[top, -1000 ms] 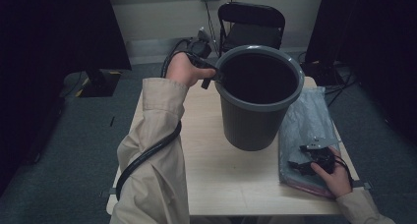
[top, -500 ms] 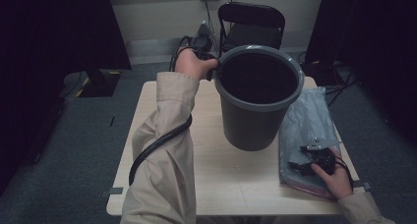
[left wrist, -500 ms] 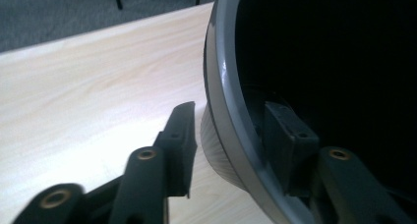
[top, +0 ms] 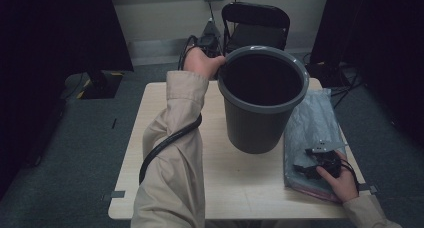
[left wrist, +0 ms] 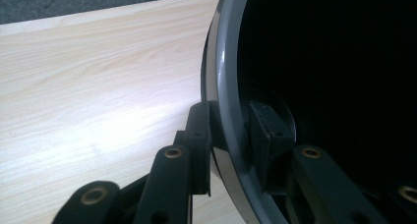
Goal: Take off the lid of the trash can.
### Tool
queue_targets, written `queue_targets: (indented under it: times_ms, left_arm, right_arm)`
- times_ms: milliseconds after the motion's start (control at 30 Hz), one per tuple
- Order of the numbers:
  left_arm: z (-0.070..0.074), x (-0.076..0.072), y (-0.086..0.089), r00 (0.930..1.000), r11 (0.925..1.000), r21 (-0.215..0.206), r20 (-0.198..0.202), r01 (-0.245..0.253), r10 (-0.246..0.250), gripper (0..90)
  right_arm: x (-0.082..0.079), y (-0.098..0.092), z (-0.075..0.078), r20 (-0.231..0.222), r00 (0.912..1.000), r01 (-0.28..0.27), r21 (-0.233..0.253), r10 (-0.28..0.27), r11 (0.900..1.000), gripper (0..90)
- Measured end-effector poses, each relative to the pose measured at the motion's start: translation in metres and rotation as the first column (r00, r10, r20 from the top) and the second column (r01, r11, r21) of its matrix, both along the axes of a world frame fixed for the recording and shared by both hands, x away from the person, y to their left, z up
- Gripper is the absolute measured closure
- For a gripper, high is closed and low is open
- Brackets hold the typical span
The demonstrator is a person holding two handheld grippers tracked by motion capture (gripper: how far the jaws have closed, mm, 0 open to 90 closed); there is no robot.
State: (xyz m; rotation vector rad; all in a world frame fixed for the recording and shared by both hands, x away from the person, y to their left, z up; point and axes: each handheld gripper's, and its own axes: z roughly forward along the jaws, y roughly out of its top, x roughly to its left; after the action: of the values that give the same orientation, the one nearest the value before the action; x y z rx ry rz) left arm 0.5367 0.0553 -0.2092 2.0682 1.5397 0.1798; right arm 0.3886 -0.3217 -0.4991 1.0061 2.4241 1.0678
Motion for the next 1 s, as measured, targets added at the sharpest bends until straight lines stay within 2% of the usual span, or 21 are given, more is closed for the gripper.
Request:
queue_targets:
  times_ms: [200,333,367,433,500,667,733,867,1000]
  left_arm:
    - [0.004,0.001,0.001,0.9999,1.0,-0.008,0.01,-0.001,0.001,72.8]
    - [0.008,0.005,0.004,0.9991,1.0,0.001,0.043,0.002,-0.002,74.7]
    - [0.008,0.006,0.005,0.9991,1.0,0.003,0.041,0.009,-0.009,75.3]
    - [0.007,0.008,0.007,0.9994,0.9998,-0.014,0.034,0.011,-0.01,76.3]
    - [0.006,0.01,0.009,0.9987,0.9996,-0.028,0.051,0.008,-0.006,76.9]
    - [0.01,0.01,0.01,0.9975,0.999,-0.038,0.067,0.025,-0.022,77.9]
    - [0.012,0.009,0.011,0.9977,0.9988,-0.042,0.064,0.024,-0.021,78.0]
    - [0.014,0.01,0.016,0.9987,0.9957,-0.089,0.047,0.026,-0.022,77.9]
    - [0.011,0.013,0.018,0.9989,0.996,-0.084,0.038,0.03,-0.027,77.9]
  right_arm:
    - [0.0,0.0,0.0,0.001,1.0,0.0,0.0,0.0,1.0,15.1]
    - [0.0,0.0,0.0,0.001,1.0,0.0,0.0,0.0,1.0,15.1]
    - [0.0,0.0,0.0,0.001,1.0,0.0,0.0,0.0,1.0,15.1]
    - [0.0,0.0,0.0,0.001,1.0,0.0,0.0,0.0,1.0,15.1]
    - [0.0,0.0,0.0,0.001,1.0,-0.001,0.0,0.001,1.0,15.1]
    - [0.0,0.0,0.0,0.001,1.0,-0.001,0.001,0.001,1.0,15.1]
    - [0.0,0.0,0.0,-0.001,1.0,0.0,-0.001,0.0,1.0,15.0]
    - [0.0,0.0,0.0,-0.001,1.0,-0.001,-0.001,0.001,1.0,15.0]
    - [0.0,0.0,0.0,-0.001,1.0,-0.001,-0.002,0.001,1.0,15.0]
